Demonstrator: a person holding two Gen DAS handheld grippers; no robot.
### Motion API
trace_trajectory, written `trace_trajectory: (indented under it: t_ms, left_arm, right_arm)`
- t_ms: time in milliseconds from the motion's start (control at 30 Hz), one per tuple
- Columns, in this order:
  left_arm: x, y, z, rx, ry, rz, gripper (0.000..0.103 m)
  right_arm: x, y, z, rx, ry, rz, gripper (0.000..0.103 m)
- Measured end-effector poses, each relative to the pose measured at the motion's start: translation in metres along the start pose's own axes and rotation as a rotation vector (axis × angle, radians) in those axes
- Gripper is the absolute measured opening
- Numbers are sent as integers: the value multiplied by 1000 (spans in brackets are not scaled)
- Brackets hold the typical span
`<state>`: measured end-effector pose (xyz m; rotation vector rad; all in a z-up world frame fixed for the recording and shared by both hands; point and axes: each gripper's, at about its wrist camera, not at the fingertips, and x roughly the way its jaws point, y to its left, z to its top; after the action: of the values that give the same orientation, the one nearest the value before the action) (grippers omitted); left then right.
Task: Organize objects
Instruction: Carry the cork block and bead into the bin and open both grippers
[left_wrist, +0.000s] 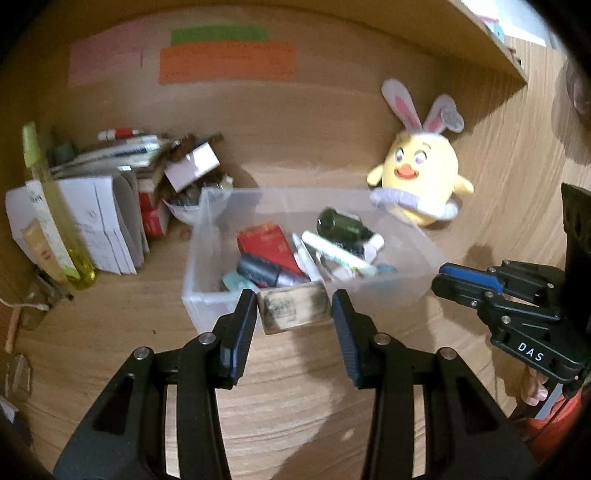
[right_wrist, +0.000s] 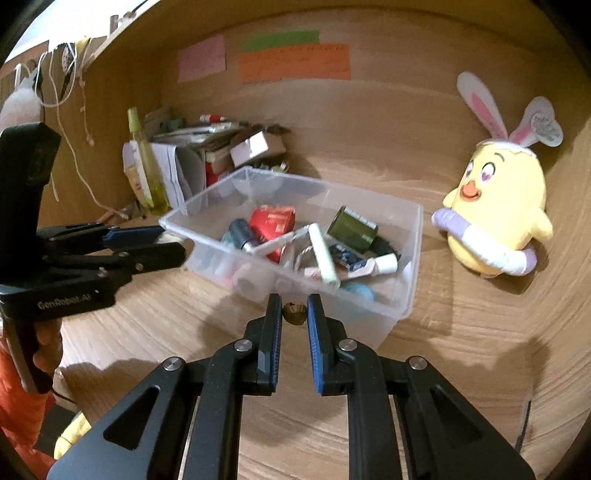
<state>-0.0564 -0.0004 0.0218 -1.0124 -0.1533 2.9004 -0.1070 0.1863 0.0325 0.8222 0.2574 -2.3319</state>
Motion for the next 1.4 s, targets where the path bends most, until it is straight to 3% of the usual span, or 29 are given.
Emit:
trace_trajectory:
  t_ms: [300,500,900,1200,1300,1400]
  left_arm:
    - [-10,6,24,-13,-73,23,42]
    - [5,9,38,-21,-64,11,42]
    - [55,15,39,-37,27,19,42]
    - [91,18,34,-40,104,11,42]
    - [92,15,33,-18,104,29,42]
    - [88,14,33,-19,93,0,42]
  right_arm:
    - [-14,-8,23,-1,-85,-20,12]
    - [-7,-15,33,6,-98,-27,12]
    - [32,-32,40,66,-35,-17,12]
    - [56,-38,36,81,18,-65,12]
    - [63,-35,35,70,32,-85,12]
    - [69,-34,36,65,42,-94,12]
